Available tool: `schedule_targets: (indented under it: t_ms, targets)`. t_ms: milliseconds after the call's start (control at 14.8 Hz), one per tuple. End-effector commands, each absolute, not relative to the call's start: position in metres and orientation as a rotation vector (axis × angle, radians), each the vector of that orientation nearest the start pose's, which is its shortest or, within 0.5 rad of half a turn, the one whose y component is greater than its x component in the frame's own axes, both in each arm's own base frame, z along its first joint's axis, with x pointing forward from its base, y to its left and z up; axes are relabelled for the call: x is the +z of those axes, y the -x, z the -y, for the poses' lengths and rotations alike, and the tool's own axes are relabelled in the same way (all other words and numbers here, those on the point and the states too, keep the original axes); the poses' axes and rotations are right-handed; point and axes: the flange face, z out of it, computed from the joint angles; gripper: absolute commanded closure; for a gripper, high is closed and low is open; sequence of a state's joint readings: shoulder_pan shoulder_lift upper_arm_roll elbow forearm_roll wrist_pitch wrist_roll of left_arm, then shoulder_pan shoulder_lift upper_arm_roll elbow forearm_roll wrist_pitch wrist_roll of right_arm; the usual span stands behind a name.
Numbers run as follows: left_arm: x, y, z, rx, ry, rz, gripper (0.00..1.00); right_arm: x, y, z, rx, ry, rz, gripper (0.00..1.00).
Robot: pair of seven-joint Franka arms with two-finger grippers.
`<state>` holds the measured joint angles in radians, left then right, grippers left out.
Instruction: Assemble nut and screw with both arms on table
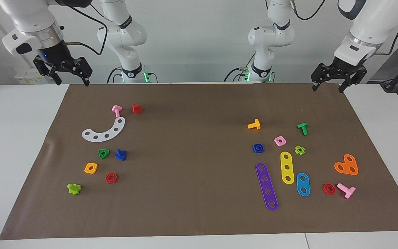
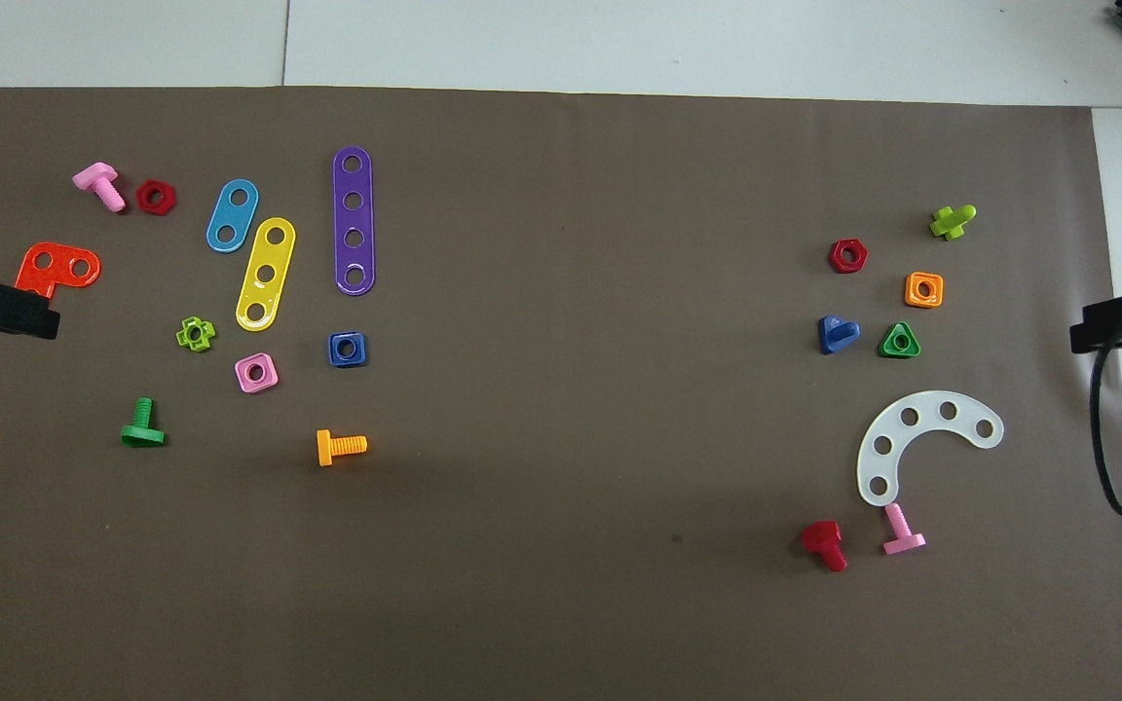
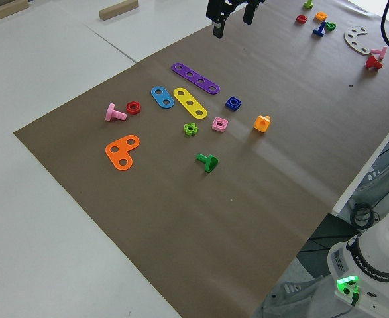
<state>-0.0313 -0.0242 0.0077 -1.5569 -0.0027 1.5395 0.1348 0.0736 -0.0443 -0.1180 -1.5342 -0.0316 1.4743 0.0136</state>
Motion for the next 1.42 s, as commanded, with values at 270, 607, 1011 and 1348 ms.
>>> schedule_targets:
  t_ms: [270,607,1011,1348]
  targets:
    - [0.643,-0.536,0.01,-0.008,3.136,-0.249,0.0,0.658,-0.525,0.032,0.004,3.165,-0.069,0.0]
    - [0.643,-0.536,0.01,-0.008,3.136,-0.249,0.0,0.601,-0.544,0.025,-0.014,3.142,-0.05,0.0]
    - [0.643,-0.536,0.01,-0.008,3.136,-0.249,0.0,0.477,-0.602,-0.011,-0.066,3.145,0.039,0.0]
    - [0.643,-0.536,0.01,-0.008,3.136,-0.249,0.0,0.365,-0.598,-0.026,-0.159,3.148,0.082,0.0]
